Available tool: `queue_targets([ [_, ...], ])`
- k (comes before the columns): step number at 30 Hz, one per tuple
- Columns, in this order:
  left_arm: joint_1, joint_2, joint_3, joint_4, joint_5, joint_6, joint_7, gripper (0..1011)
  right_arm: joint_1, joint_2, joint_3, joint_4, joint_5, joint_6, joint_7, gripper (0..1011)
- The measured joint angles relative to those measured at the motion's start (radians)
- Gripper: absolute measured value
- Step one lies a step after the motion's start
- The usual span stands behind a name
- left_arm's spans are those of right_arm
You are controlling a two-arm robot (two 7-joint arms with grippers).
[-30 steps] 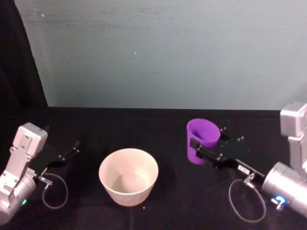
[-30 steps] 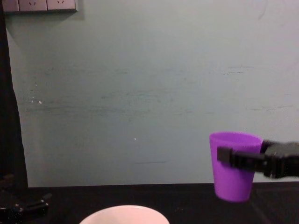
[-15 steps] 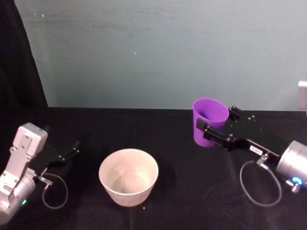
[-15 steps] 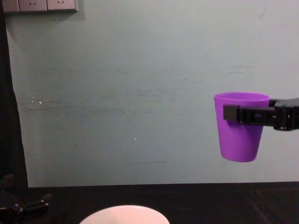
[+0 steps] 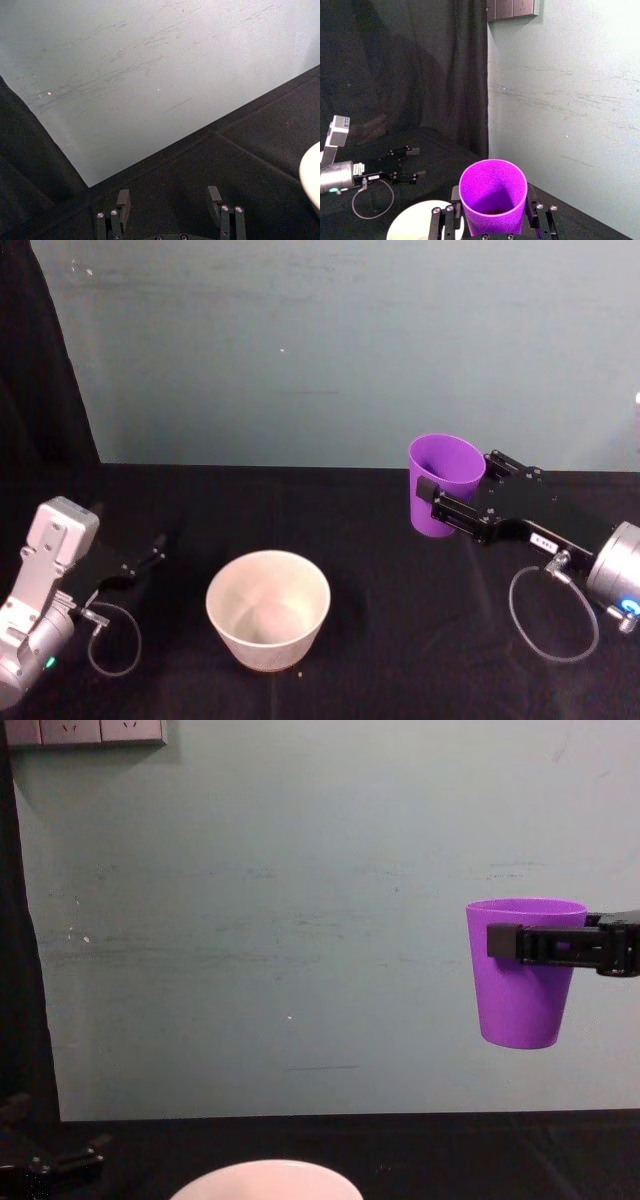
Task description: Pick up the cup and pour the mung beans from the cup into the bowl.
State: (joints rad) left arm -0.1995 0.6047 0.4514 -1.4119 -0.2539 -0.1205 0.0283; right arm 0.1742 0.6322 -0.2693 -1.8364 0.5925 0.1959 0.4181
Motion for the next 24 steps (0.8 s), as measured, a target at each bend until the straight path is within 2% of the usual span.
queue_targets([
  [24, 0.0, 0.0, 0.0, 0.0, 0.0, 0.0, 0.0, 1003, -0.001, -0.003, 0.0, 0.0, -0.002, -0.001, 0.0, 739],
])
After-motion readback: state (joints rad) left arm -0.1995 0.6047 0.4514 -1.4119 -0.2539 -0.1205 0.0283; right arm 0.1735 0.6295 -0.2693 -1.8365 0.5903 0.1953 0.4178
